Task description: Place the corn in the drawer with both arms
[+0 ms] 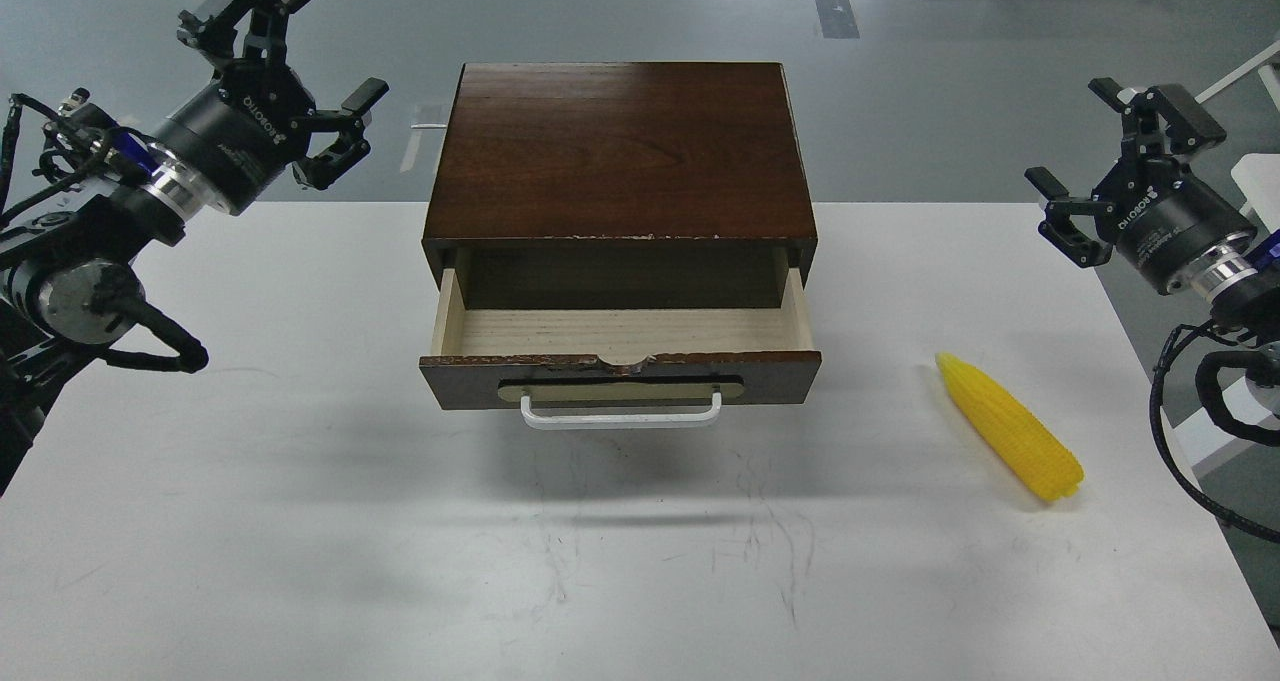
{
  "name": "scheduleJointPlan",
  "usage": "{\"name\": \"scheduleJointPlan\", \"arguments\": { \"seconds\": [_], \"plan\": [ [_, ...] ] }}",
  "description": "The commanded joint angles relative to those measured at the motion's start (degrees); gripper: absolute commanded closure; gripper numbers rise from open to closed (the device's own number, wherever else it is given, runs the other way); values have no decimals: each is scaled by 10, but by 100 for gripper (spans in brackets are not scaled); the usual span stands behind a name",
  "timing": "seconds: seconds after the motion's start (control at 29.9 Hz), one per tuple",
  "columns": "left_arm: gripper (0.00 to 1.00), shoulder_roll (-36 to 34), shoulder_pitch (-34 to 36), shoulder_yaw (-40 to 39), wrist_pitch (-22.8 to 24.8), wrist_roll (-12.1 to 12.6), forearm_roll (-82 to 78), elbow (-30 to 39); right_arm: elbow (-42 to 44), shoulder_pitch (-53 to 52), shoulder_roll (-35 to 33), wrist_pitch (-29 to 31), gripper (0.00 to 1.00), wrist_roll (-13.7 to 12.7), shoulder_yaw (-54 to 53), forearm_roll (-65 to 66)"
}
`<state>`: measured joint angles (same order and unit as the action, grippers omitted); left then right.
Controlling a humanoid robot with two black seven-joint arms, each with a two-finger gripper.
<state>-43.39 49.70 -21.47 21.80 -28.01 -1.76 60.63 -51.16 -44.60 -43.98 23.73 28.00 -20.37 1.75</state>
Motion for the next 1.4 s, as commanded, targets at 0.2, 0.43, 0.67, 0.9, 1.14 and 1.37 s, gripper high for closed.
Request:
{"name": "scheduleJointPlan", "arguments": {
  "seconds": [0.2, 0.43, 0.67, 0.9, 1.14, 1.37],
  "plan": [
    [2, 14, -22, -38, 62, 0, 13, -73, -4, -11, -46, 43, 0, 0, -2, 39],
    [2, 27, -22, -40, 62, 0, 12, -72, -67, -44, -125, 43, 0, 0, 3, 361],
    [2, 31, -22, -40, 62, 0, 11, -69, -143, -37, -180, 43, 0, 0, 16, 601],
    [1, 34, -22, -40, 62, 0, 12, -68, -143, -35, -178, -20, 0, 0, 70, 807],
    [1, 34, -23, -40, 62, 0, 12, -67, -137, -39, -154, -65, 0, 0, 122, 875],
    [1, 34, -28, -40, 62, 0, 12, -67, -114, -39, -120, -68, 0, 0, 147, 887]
  ]
}}
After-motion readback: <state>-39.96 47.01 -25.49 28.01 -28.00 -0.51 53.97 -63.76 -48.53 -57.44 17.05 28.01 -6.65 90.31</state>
